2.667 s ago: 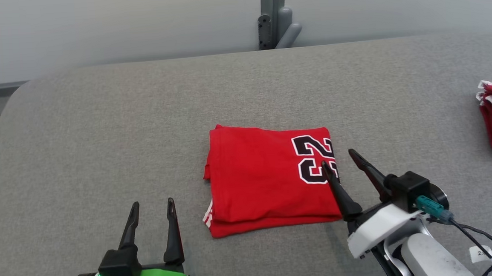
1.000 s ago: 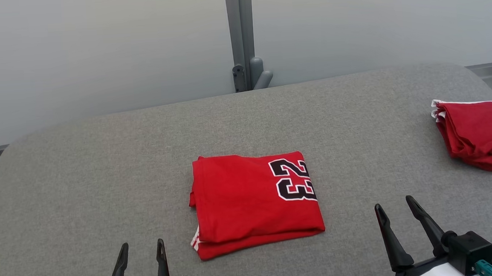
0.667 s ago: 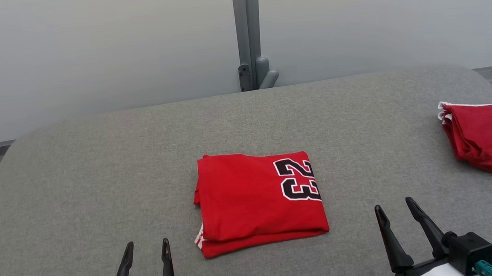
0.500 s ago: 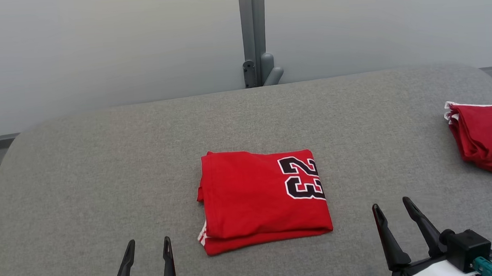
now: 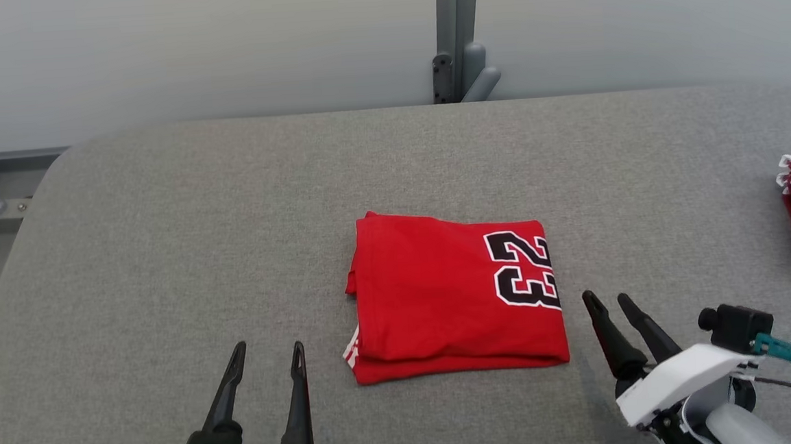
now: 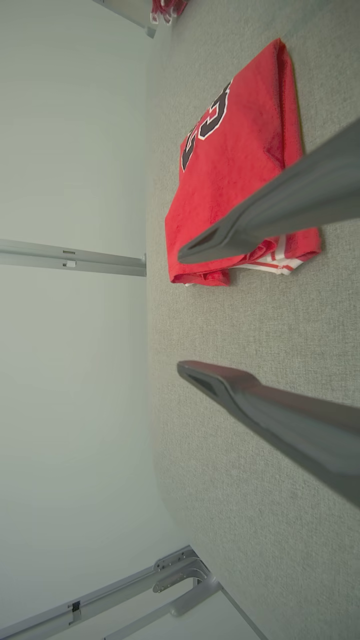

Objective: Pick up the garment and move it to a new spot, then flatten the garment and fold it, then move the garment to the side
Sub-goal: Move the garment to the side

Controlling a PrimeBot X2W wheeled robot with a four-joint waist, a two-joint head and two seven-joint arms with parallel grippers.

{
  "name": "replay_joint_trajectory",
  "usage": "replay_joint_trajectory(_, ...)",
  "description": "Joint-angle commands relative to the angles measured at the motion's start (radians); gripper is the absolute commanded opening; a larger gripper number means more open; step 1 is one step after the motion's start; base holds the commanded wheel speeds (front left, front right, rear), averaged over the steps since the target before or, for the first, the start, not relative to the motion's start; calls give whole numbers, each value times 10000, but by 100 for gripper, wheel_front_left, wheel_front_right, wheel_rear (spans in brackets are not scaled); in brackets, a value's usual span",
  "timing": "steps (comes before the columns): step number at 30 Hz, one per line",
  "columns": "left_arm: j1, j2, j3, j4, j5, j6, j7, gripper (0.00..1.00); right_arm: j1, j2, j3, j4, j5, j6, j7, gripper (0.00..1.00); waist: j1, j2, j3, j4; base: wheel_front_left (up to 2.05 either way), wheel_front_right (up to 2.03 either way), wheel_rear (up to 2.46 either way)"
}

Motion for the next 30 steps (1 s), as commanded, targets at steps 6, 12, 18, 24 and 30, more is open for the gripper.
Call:
replay_joint_trajectory(6, -700, 15, -255, -172, -21, 82, -23, 100, -1430, -867, 871, 623, 3321, 1, 873, 100, 0, 0, 1098, 691, 0, 0, 0)
replay_joint_trajectory(12, -1089, 15, -425, -161, -78, 94, -23, 100, -2084, -1271, 1006, 1066, 5357, 1, 1853, 100, 0, 0, 1679, 1038, 0, 0, 0)
replay_joint_trajectory(18, -1333, 15, -506, -157, -103, 175, -23, 100, -2419, -1432, 1290, 1344, 6132, 1, 2577, 100, 0, 0, 2000, 1246, 0, 0, 0)
replay_joint_trajectory(24, -1467, 15, -537, -153, -42, 197, -23, 100, -2577, -1337, 1559, 1448, 6494, 0, 2979, 35, 0, 0, 2108, 1275, 0, 0, 0)
replay_joint_trajectory(30, -1545, 15, -542, -119, 17, 226, -23, 100, -2581, -1462, 1614, 1278, 6524, 1, 2859, 0, 0, 0, 2052, 1198, 0, 0, 0)
